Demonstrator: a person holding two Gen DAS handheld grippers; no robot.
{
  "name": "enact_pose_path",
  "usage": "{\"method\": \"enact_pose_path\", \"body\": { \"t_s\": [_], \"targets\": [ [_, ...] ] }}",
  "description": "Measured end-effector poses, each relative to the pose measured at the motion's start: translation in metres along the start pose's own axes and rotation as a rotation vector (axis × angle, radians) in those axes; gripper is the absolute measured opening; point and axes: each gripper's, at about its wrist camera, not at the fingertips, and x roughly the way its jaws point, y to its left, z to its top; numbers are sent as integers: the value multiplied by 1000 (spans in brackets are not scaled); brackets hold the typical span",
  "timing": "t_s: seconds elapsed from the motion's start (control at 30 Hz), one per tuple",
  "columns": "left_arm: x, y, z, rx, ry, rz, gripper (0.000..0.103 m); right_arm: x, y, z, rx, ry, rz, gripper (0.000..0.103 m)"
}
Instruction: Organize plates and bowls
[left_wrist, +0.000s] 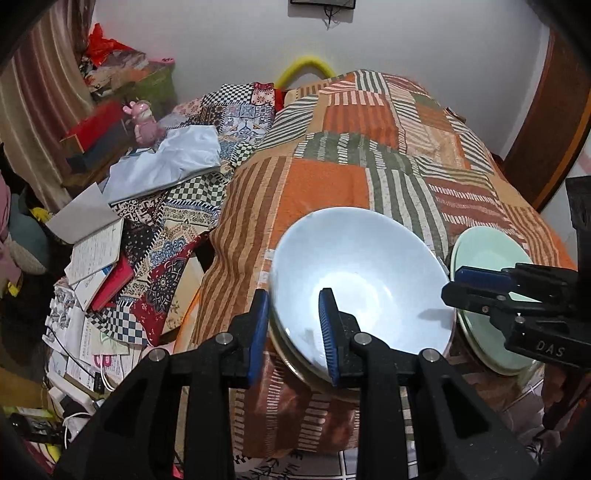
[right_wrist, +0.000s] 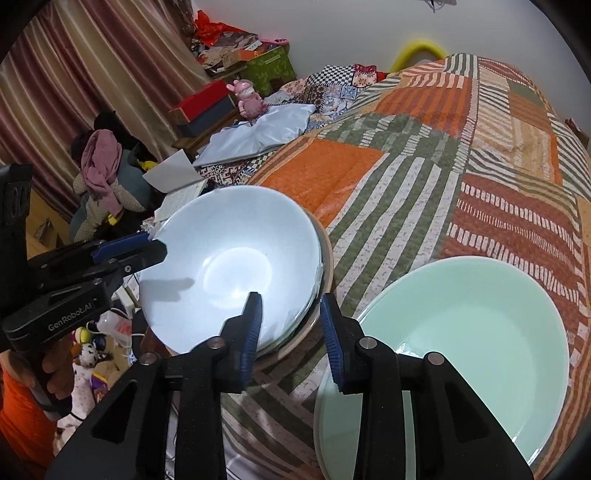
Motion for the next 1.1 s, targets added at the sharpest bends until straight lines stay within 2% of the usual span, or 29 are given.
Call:
{"method": "enact_pose_path", "body": {
  "t_s": [0.13,0.23,0.6,0.83,0.93,1.1],
  "targets": [
    [5,12,-4,-48,27,-12,29,1,-3,3,4,-5,-14,34],
    [14,19,-10,-90,52,-42,37,9,-5,4,10,13,-19,34],
    [43,27,-25,-164,126,-142,44,34,1,2,5,85,-14,34],
    [56,25,-27,-175,147,-186,44,47,7,2,5,112,-13,37],
    [59,21,-27,-167,139,-190,38,49,7,3,-1,109,-23,37],
    [56,19,-25,-175,123,-181,38,49,10,2,-18,99,-53,35]
  ]
}}
